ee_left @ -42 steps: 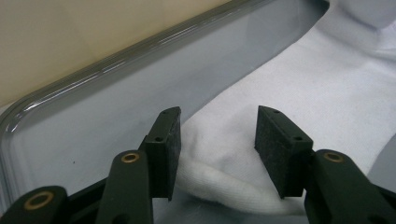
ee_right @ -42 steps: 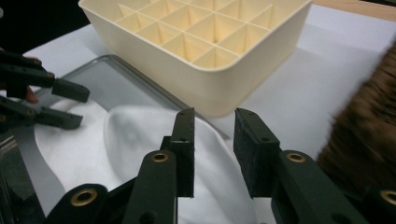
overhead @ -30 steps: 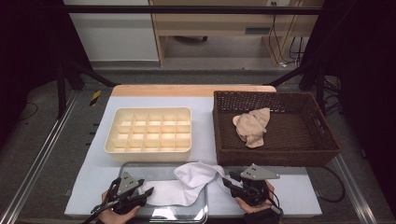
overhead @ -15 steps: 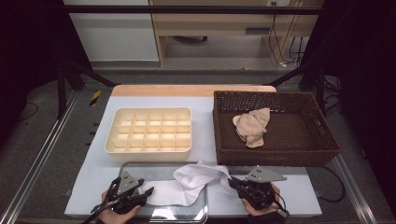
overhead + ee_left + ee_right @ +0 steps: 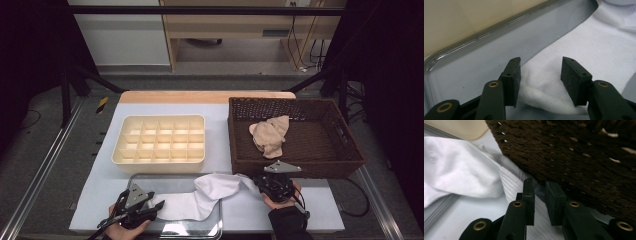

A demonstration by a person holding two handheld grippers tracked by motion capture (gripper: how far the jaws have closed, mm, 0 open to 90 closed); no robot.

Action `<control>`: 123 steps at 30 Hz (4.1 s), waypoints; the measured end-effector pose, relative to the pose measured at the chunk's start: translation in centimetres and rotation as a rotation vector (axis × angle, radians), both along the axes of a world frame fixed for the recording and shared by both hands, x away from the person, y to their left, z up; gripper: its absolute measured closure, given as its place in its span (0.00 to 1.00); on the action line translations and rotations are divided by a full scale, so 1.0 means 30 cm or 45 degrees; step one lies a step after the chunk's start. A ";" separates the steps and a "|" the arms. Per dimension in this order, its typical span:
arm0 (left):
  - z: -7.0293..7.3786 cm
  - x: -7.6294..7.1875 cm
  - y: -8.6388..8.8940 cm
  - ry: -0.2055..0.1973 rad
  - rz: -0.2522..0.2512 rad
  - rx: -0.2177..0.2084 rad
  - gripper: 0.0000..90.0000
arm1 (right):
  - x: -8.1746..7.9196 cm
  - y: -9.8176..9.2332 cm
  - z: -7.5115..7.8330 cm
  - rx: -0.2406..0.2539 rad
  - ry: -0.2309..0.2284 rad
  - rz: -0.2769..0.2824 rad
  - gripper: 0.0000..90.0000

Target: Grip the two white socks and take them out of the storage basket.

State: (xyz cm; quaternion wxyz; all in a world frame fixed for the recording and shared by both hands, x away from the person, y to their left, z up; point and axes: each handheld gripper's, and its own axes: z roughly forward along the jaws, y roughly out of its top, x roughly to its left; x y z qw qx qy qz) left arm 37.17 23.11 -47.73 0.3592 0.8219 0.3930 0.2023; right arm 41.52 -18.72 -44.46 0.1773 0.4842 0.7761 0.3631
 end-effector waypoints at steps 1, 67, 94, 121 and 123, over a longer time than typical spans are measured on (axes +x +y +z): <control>0.000 0.000 0.000 -0.001 0.000 0.001 0.55 | -0.004 -0.001 0.006 0.008 -0.029 0.013 0.87; 0.040 -0.007 0.017 -0.050 0.043 -0.090 0.71 | -0.115 0.247 -0.036 0.144 0.017 0.439 0.88; 0.127 0.034 -0.272 -0.064 -0.062 -0.219 0.58 | -0.182 0.115 -0.083 0.044 0.008 0.375 0.77; 0.073 0.054 -0.354 0.020 -0.088 -0.163 0.60 | -0.190 0.127 -0.065 -0.010 -0.026 0.374 0.96; 0.064 0.051 -0.361 0.025 -0.089 -0.141 0.61 | -0.191 0.119 -0.049 0.026 -0.037 0.370 0.96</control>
